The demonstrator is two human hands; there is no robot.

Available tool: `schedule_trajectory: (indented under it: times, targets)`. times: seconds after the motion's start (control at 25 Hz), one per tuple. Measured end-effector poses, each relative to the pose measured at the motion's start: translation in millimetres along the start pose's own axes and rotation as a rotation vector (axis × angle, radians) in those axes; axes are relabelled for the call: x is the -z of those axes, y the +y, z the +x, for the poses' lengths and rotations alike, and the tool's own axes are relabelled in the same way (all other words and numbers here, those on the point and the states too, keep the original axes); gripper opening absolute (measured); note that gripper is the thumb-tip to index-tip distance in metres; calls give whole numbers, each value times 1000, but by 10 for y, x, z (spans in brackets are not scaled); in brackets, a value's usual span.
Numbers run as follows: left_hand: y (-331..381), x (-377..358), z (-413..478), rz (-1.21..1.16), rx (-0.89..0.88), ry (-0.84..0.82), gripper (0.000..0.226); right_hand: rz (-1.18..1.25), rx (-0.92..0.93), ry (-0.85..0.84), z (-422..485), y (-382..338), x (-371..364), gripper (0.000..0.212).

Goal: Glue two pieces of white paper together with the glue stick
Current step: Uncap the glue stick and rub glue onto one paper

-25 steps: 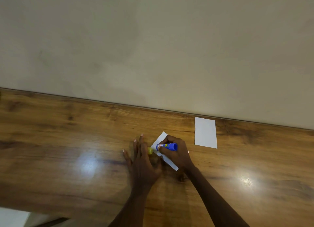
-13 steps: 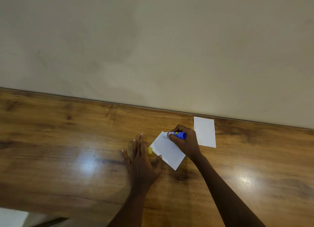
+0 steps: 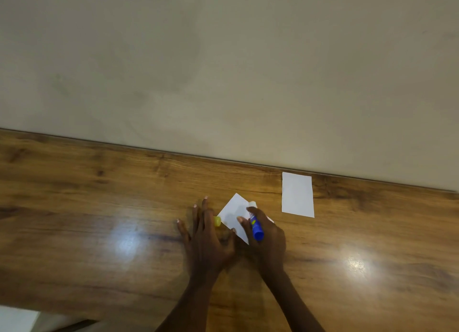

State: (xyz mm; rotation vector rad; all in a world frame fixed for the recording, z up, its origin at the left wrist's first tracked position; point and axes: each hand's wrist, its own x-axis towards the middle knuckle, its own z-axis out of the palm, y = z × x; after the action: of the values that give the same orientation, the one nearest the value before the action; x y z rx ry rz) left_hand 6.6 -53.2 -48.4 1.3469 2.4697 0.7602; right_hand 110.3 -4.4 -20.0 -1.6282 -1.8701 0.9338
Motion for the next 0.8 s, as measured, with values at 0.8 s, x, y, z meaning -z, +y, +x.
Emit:
schedule_trajectory:
  times: [0.8]
  targets:
    - [29, 5, 8, -12, 26, 25, 78, 321, 130, -185, 258, 0, 140, 31]
